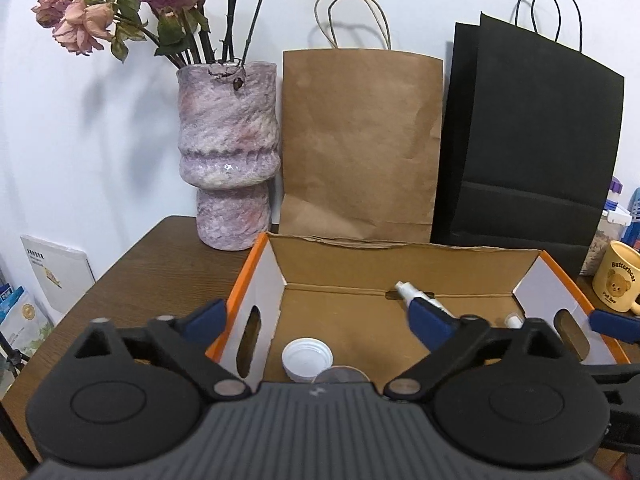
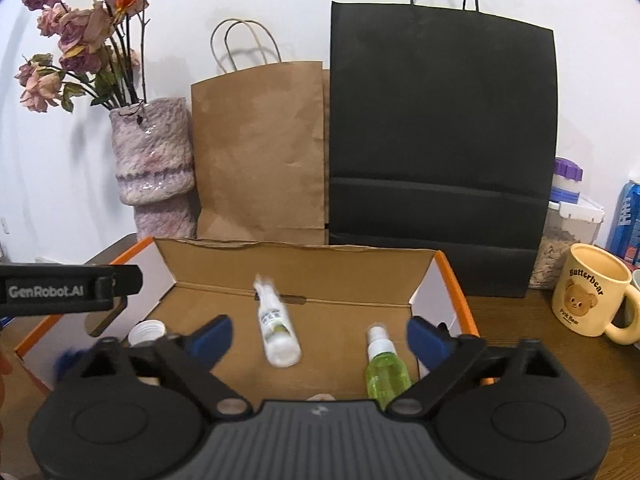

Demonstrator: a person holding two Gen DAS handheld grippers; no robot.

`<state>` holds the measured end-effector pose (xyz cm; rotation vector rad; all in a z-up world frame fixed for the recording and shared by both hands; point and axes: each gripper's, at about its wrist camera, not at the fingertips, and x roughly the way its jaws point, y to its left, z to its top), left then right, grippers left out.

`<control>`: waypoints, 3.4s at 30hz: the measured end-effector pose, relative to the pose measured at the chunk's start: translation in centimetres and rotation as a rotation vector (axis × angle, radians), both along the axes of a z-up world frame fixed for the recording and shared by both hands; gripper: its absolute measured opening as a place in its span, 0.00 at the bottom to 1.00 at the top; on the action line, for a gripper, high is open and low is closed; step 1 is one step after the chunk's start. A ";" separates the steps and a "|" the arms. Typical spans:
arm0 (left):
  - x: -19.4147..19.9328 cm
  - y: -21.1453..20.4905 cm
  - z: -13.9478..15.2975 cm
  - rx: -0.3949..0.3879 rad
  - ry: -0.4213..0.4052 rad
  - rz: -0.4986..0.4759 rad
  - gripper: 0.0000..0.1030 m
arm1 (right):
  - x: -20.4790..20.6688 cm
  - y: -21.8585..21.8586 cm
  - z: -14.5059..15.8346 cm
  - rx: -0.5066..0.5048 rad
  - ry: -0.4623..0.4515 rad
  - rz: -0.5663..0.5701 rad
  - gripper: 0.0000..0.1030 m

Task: Organize rigid objects
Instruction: 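Release the spray bottle into the box with right tool while left tool releases the blue cap, then withdraw both tools and reach toward the white cap and black braided cable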

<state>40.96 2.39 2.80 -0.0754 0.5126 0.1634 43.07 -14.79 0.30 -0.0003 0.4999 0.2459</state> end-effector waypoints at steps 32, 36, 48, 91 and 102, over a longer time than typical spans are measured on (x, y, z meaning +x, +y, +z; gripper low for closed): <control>-1.6 -0.2 1.2 -0.010 -0.036 0.001 1.00 | -0.9 -0.6 0.2 -0.014 -0.005 -0.010 1.00; -2.4 0.0 1.7 -0.017 -0.049 -0.001 1.00 | -1.5 -1.0 0.5 -0.014 -0.013 -0.017 1.00; -5.4 0.3 2.5 -0.012 -0.075 -0.009 1.00 | -4.5 -2.8 1.8 -0.006 -0.068 -0.023 1.00; -21.6 -0.1 -1.8 0.017 -0.066 -0.036 1.00 | -21.7 -3.4 -1.8 -0.018 -0.044 0.061 1.00; -25.1 1.2 -3.2 0.006 -0.043 -0.045 1.00 | -24.9 -2.8 -3.3 -0.028 0.016 0.096 1.00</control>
